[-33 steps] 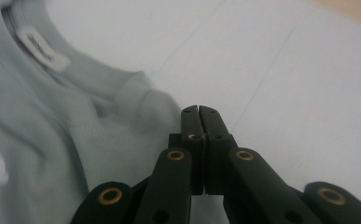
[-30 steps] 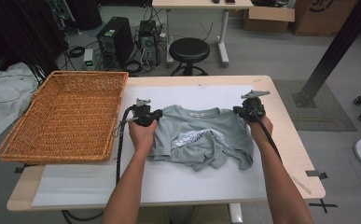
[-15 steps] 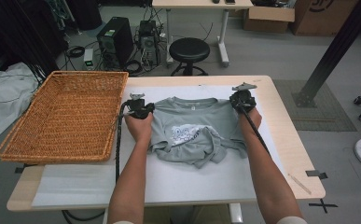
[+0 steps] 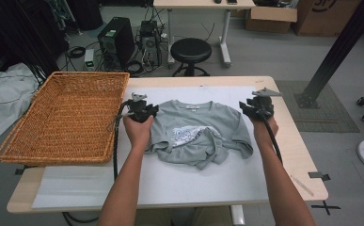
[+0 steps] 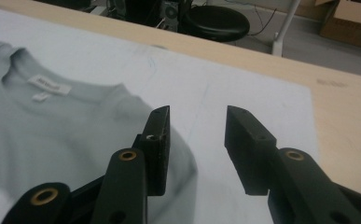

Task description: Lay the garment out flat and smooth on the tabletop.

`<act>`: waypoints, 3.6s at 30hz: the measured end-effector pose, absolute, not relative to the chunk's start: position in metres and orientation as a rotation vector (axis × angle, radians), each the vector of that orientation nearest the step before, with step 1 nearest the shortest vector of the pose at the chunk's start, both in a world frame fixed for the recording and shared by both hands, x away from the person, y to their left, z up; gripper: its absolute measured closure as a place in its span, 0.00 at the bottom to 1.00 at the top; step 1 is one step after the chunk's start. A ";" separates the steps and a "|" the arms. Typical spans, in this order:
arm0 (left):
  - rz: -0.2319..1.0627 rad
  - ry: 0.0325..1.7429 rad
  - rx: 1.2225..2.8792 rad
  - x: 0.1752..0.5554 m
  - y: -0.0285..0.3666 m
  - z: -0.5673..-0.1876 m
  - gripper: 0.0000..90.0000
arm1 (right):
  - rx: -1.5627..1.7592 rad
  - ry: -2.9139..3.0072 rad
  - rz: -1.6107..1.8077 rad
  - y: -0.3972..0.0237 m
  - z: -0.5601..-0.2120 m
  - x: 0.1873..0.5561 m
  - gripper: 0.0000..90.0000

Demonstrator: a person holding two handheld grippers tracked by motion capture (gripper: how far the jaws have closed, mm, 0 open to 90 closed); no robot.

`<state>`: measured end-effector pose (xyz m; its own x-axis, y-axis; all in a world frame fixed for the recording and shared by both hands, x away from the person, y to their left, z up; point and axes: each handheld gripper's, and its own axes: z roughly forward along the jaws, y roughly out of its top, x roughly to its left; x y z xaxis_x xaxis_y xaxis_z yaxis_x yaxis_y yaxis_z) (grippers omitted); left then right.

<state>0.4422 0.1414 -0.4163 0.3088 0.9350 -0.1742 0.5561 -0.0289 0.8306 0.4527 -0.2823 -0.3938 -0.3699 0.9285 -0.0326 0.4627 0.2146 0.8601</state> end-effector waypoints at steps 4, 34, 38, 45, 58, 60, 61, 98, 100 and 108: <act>0.451 1.376 1.737 0.417 0.141 -0.427 0.72 | 1.401 2.037 1.098 -0.299 -0.403 0.419 0.54; 0.418 1.309 1.824 0.369 0.130 -0.438 0.62 | 1.167 2.207 1.330 -0.237 -0.424 0.347 0.57; 0.460 1.358 1.843 0.370 0.129 -0.447 0.83 | 1.138 2.337 1.243 -0.206 -0.447 0.340 0.63; 0.621 1.448 1.811 0.371 0.141 -0.443 0.95 | 1.038 2.255 1.185 -0.221 -0.430 0.319 0.97; 0.613 1.391 1.790 0.360 0.153 -0.441 0.94 | 1.136 2.285 1.179 -0.308 -0.423 0.230 0.97; 0.572 1.335 1.802 0.356 0.152 -0.439 0.91 | 1.150 2.273 1.198 -0.311 -0.424 0.224 0.93; 0.568 1.312 1.794 0.350 0.150 -0.435 0.86 | 1.177 2.234 1.228 -0.313 -0.424 0.224 0.84; 0.343 0.943 1.987 0.287 0.064 -0.446 0.99 | 1.327 2.187 1.161 -0.281 -0.454 0.267 0.45; 0.344 0.977 1.979 0.286 0.064 -0.445 1.00 | 1.331 2.181 1.163 -0.281 -0.454 0.267 0.46; 0.308 1.081 1.802 0.257 0.112 -0.435 1.00 | 1.295 2.204 1.122 -0.282 -0.452 0.256 0.96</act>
<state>0.2565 0.1118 -0.4349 0.5730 0.7818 -0.2458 0.5353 -0.1299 0.8346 0.2561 -0.2817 -0.4517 -0.5221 0.8481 0.0909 0.5727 0.2696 0.7741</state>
